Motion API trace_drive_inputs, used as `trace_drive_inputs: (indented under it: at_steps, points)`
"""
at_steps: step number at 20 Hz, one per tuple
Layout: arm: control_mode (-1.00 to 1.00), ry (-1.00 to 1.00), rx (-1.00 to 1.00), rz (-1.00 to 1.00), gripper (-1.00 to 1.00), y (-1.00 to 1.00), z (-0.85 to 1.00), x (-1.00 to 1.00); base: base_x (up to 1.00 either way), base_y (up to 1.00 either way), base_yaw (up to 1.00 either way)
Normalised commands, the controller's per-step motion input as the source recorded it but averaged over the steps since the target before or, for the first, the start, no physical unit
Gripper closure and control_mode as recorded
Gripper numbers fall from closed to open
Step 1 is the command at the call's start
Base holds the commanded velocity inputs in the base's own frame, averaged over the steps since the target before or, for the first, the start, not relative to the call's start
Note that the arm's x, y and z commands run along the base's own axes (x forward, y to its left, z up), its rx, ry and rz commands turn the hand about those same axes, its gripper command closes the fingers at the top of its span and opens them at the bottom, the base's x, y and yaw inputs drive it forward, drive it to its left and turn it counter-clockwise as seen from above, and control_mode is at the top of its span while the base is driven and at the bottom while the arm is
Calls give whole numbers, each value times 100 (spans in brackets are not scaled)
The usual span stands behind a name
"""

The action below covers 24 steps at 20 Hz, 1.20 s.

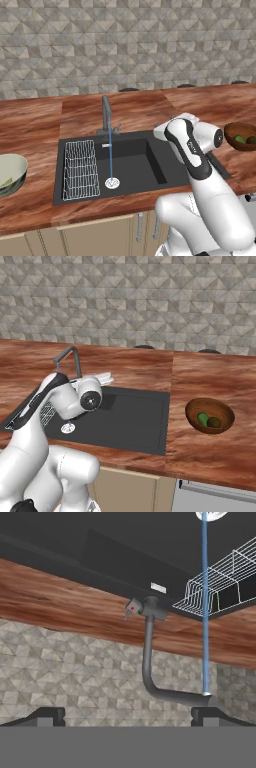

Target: Pick the avocados from the sink and place them in one bowl. Place the lemon wedge in the other bowl. Then turn off the sink faucet.

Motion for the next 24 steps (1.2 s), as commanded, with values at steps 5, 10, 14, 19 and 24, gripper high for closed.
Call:
trace_drive_inputs:
  at_steps: [5,10,14,19,24]
  points:
    - [-100,0,0,0,-100,15,3,0,0,0,0]
    - [-100,0,0,2,-100,8,-1,10,0,0,0]
    - [-100,0,0,4,-100,6,-2,21,0,0,0]
    - [-100,0,0,3,-100,14,-1,30,0,0,0]
    - [-100,0,0,3,-100,6,-13,18,0,0,0]
